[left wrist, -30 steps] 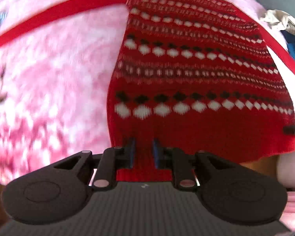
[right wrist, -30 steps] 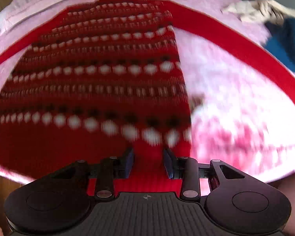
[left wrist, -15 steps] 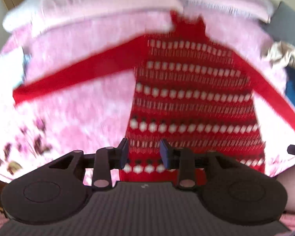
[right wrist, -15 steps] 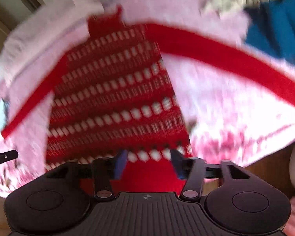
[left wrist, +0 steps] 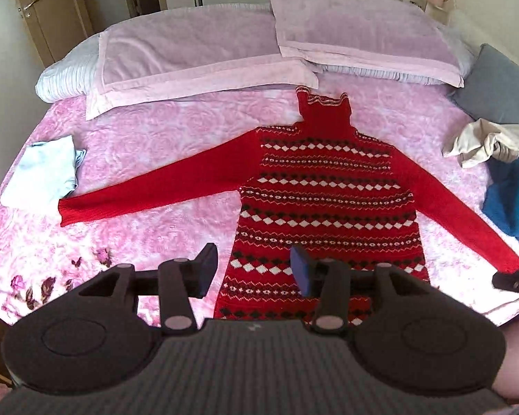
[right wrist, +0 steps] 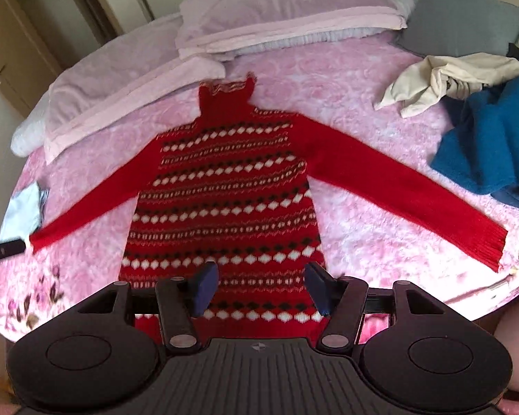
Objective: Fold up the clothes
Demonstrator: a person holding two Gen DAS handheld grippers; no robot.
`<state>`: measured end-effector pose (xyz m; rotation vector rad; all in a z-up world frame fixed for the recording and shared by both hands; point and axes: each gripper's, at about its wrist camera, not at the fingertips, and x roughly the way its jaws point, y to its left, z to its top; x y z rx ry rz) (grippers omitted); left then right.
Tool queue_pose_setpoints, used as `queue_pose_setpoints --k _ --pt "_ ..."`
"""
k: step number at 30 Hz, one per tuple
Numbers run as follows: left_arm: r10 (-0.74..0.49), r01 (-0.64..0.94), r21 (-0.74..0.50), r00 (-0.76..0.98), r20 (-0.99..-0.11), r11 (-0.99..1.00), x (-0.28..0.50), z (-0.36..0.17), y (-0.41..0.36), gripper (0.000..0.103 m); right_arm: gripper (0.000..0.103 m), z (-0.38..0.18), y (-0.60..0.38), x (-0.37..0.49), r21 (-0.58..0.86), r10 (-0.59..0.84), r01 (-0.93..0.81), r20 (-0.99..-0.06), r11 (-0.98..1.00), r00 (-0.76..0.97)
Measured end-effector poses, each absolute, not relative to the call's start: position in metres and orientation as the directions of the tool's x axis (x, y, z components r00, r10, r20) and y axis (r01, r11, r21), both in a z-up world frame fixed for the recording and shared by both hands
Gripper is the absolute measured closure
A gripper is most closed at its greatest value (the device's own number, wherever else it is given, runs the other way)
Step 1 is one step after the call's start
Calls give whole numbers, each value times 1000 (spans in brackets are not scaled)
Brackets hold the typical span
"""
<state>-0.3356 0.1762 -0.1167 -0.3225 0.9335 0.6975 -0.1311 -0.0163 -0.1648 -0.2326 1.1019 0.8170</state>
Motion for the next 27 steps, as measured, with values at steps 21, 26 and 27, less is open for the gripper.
queue_pose_setpoints --k 21,26,27 --pt "458 -728 67 355 -815 683 -340 -107 152 53 44 -163 -31 -134 154 433 -776 -886 611 165" --pt "448 -721 70 349 -823 689 -332 -108 148 53 44 -163 -31 -129 142 421 -780 -891 609 167" --pt "445 -720 71 344 -827 690 -330 -110 148 52 44 -163 -30 -130 139 419 -782 -893 607 166"
